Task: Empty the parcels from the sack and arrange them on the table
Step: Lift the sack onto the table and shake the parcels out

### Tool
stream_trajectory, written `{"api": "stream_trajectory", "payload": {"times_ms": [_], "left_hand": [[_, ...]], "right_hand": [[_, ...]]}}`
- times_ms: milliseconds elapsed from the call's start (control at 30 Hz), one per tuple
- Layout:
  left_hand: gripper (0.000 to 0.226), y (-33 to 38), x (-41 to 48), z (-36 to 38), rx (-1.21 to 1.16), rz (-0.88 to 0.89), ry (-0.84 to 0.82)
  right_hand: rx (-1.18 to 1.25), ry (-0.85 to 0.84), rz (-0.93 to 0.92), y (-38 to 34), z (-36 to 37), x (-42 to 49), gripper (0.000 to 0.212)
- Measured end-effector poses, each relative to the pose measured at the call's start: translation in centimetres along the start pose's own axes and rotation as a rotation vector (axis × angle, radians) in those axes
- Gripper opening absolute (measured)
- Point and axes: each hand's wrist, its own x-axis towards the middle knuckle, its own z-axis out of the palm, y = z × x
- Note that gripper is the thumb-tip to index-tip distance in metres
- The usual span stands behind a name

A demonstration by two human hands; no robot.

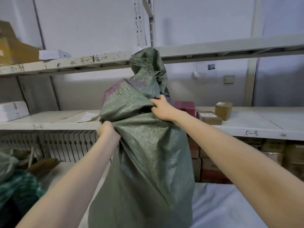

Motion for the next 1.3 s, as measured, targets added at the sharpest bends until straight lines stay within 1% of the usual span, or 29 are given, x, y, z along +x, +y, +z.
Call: {"api": "stream_trajectory", "payload": {"times_ms": [67, 133, 167, 200, 267, 300, 333, 400, 467, 533, 633, 667, 733, 767, 800, 867, 933, 1000, 1033, 1067, 1100, 1133, 1167, 1233, 1267, 1300], "left_hand": [[0.040, 2.2, 0.1, 0.4, -0.003, 0.073, 0.014], [0.039, 3.4, 0.1, 0.6, -0.019, 0.132, -0.007], [0.038, 3.9, 0.6, 0.6, -0.011, 0.177, -0.019], [0.035, 4.2, 1.2, 0.3, 0.015, 0.233, -0.026], [0.020, 4.5, 2.3, 0.1, 0.106, 0.354, -0.059], [0.021, 4.5, 3.0, 0.1, 0.166, 0.403, -0.088], [0.024, 4.2, 3.8, 0.0, 0.230, 0.434, -0.122], [0.026, 2.6, 4.8, -0.2, 0.332, 0.481, -0.216], [0.024, 0.2, 4.8, -1.5, 0.482, 0.521, -0.293], [0.024, -2.4, 4.7, -3.6, 0.648, 0.524, -0.348], [0.025, -5.2, 4.5, -6.8, 0.938, 0.575, -0.383], [0.023, -6.2, 4.6, -7.6, 1.067, 0.605, -0.435], [0.017, -8.3, 4.1, -8.4, 1.351, 0.660, -0.607], [0.013, -9.5, 3.7, -8.7, 1.478, 0.654, -0.691], [0.014, -10.7, 3.3, -9.0, 1.575, 0.637, -0.761], [0.034, -12.6, 2.2, -9.5, 1.715, 0.609, -0.831], [0.053, -13.5, 1.7, -10.0, 1.757, 0.614, -0.842], [0.064, -13.9, 1.9, -10.8, 1.807, 0.661, -0.863], [0.067, -14.2, 1.8, -11.4, 1.895, 0.682, -0.895], [0.069, -14.8, 1.6, -12.3, 2.010, 0.703, -0.928], [0.073, -15.6, 1.3, -13.2, 2.111, 0.718, -0.959], [0.078, -16.6, 1.1, -14.0, 2.177, 0.726, -0.984], [0.081, -17.3, 0.9, -14.6, 2.206, 0.741, -0.990], [0.083, -18.0, 0.5, -14.9, 2.206, 0.778, -0.985], [0.081, -17.9, 0.4, -14.7, 2.198, 0.788, -0.985], [0.077, -17.6, 0.3, -14.5, 2.187, 0.808, -0.982]], "right_hand": [[0.058, 0.055, -0.024, -1.6, 0.0, -0.3, 0.042], [0.115, 0.085, -0.017, -2.7, 0.5, -1.2, 0.036], [0.141, 0.066, 0.006, -3.1, 1.1, -1.8, 0.036], [0.168, 0.030, 0.043, -3.4, 2.1, -2.3, 0.042], [0.201, -0.060, 0.090, -3.7, 3.8, -3.2, 0.065], [0.197, -0.102, 0.099, -3.7, 4.4, -3.6, 0.071], [0.178, -0.139, 0.099, -3.8, 4.9, -4.0, 0.071], [0.166, -0.193, 0.120, -3.4, 5.9, -4.9, 0.058], [0.157, -0.217, 0.200, -2.8, 7.7, -6.2, 0.052], [0.151, -0.255, 0.325, -2.1, 10.5, -7.5, 0.047], [0.169, -0.297, 0.466, -0.7, 15.0, -8.8, 0.054], [0.166, -0.308, 0.511, -0.1, 16.3, -9.4, 0.056], [0.161, -0.353, 0.607, 1.1, 17.9, -11.0, 0.051], [0.181, -0.354, 0.671, 2.1, 18.8, -11.6, 0.049], [0.235, -0.326, 0.743, 3.1, 19.5, -12.2, 0.049], [0.334, -0.225, 0.862, 4.8, 20.5, -12.9, 0.050], [0.297, -0.117, 0.927, 5.8, 21.0, -13.2, 0.052], [0.151, 0.051, 0.929, 6.4, 21.3, -13.4, 0.063], [0.080, 0.135, 0.877, 6.2, 21.2, -13.7, 0.069], [-0.001, 0.179, 0.788, 6.0, 21.0, -14.0, 0.075], [-0.099, 0.180, 0.693, 6.1, 20.8, -14.3, 0.084], [-0.190, 0.150, 0.608, 6.3, 20.6, -14.5, 0.093], [-0.271, 0.093, 0.524, 6.8, 20.7, -14.6, 0.097], [-0.416, -0.069, 0.399, 7.9, 20.9, -14.7, 0.089], [-0.459, -0.133, 0.382, 8.3, 21.0, -14.6, 0.082], [-0.476, -0.154, 0.390, 8.6, 20.9, -14.5, 0.077]]}}
